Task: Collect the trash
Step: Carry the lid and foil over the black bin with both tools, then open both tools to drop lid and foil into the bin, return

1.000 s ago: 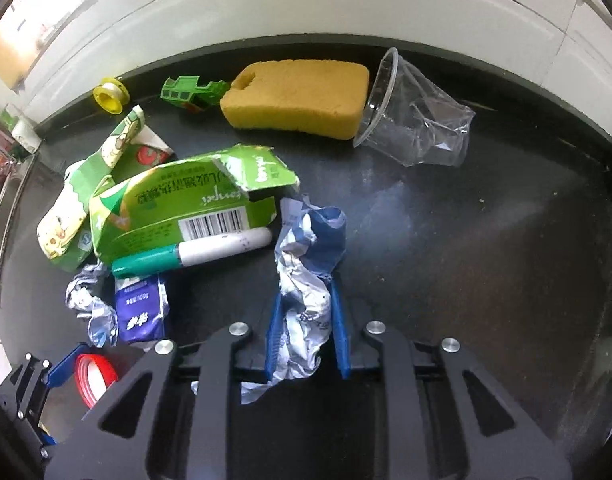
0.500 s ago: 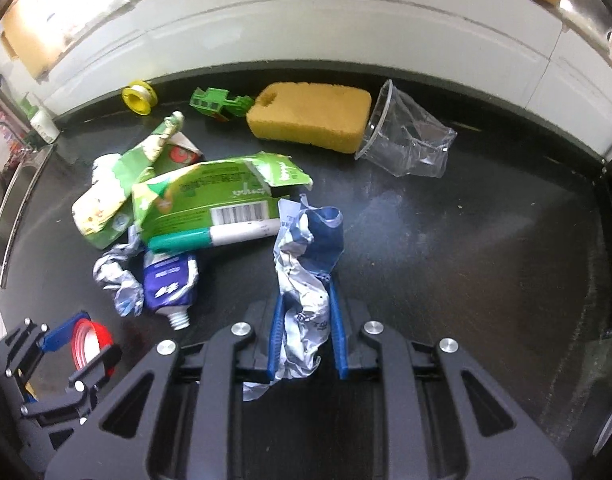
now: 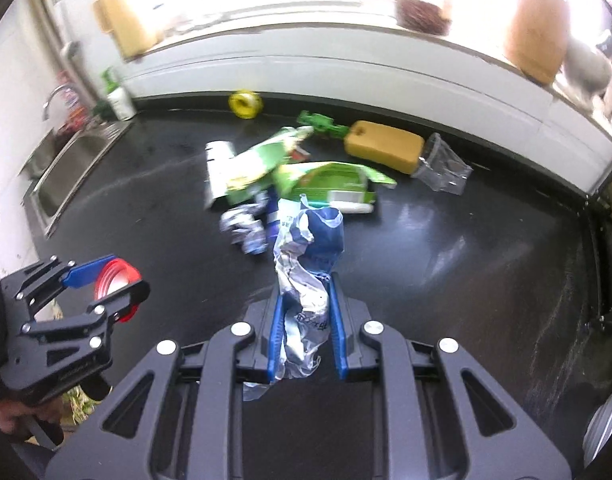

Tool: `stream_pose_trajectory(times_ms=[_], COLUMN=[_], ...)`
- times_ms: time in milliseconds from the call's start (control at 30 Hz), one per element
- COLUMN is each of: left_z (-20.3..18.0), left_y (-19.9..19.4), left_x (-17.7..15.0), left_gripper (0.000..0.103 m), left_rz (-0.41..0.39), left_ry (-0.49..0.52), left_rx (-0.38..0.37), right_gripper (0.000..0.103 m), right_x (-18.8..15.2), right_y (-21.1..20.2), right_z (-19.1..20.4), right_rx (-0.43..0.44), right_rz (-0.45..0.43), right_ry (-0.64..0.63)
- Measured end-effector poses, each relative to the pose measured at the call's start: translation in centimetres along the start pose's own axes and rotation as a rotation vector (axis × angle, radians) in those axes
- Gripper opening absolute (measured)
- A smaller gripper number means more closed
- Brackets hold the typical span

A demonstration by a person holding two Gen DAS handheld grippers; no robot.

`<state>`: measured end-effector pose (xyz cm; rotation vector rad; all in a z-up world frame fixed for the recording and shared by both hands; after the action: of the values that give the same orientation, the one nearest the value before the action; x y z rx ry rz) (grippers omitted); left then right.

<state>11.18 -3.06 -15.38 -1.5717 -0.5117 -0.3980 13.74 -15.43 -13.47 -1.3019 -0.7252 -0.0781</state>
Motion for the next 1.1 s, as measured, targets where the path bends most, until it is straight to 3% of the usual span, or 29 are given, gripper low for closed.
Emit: stream_pose_trajectory(times_ms=[233, 367, 500, 600, 767, 900, 1100], left_z=[4.8, 9.5, 15.6, 20.9, 29.5, 34.2, 39.0], left_y=[-3.8, -6.5, -9.5, -11.9, -15.3, -16.7, -14.9], left_x=[-2.8, -5.0, -9.0, -13.6, -24.0, -31.1, -38.6], left_gripper=[0.048, 0.048, 0.048, 0.048, 0.048, 0.048, 0.048], left_rz=[-0.026, -0.049, -0.057, -0.047, 0.001, 0.011, -0.002], left_ry=[-0.062, -0.144, -0.279, -0.409, -0.651, -0.786, -0.902], left_rx=[0.048, 0.108, 0.196, 0.279, 0.397, 0.434, 0.397], right_gripper=[0.021, 0.021, 0.021, 0.021, 0.021, 0.021, 0.021], right_x=[-0.5, 0.3, 0.2, -1.0, -5.4, -10.3, -16.9], right_y=[-1.5, -1.4, -0.9, -0.6, 0.3, 2.0, 7.1], right_z=[5.9, 12.3, 21.6, 29.1, 42.6, 52.1, 61.5], right_rx=[0.038, 0.110, 0.225, 0.327, 0.529, 0.636, 0.644], right_rz=[-0.015, -0.018, 0.003, 0.033, 0.139, 0.231, 0.302], right_ry=[-0.061, -0.160, -0.304, -0.417, -0.600, -0.736, -0.909])
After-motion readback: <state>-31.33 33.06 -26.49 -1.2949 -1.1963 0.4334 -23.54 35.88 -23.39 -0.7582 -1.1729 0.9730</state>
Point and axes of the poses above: each gripper's, at about its wrist camera, not at the fingertips, and y roughly the way its jaws point, z to its left, x to its top, the point moved 9 cm from there along y, roughly the way its jaws point, and after that the axes turned 2 degrees about -y, right-handed, at the moved point
